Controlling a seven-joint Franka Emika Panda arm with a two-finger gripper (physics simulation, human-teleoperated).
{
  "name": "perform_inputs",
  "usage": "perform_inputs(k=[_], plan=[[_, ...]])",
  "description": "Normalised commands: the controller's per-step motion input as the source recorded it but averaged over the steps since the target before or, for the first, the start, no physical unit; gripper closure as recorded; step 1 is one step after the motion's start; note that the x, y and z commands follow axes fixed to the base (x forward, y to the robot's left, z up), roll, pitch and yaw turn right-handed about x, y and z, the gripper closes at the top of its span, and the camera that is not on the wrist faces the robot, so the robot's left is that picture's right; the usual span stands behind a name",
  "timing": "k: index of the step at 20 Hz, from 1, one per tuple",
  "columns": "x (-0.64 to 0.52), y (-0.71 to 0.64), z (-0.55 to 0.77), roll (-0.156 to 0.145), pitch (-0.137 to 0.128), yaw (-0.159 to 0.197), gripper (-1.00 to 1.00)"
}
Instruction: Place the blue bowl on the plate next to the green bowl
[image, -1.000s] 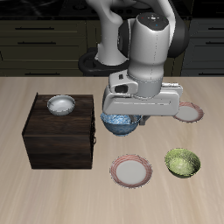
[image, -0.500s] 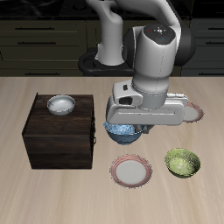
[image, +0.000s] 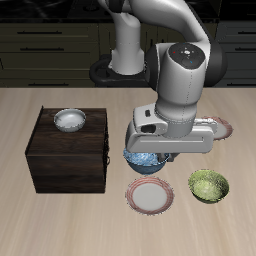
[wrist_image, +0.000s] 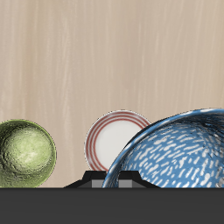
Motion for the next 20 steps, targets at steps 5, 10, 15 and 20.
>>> perform_inputs(k=[5, 10, 15, 20], plan=[[0.04, 0.06, -0.21, 0.005, 0.023, -0.004, 1.00], [0.01, 0.13, -0.23, 0.014, 0.033, -0.006, 1.00], [0.00, 0.08, -0.40, 0.008, 0.050, -0.017, 1.00], [0.04, -0.04, -0.37, -0.007, 0.048, -0.001, 1.00]])
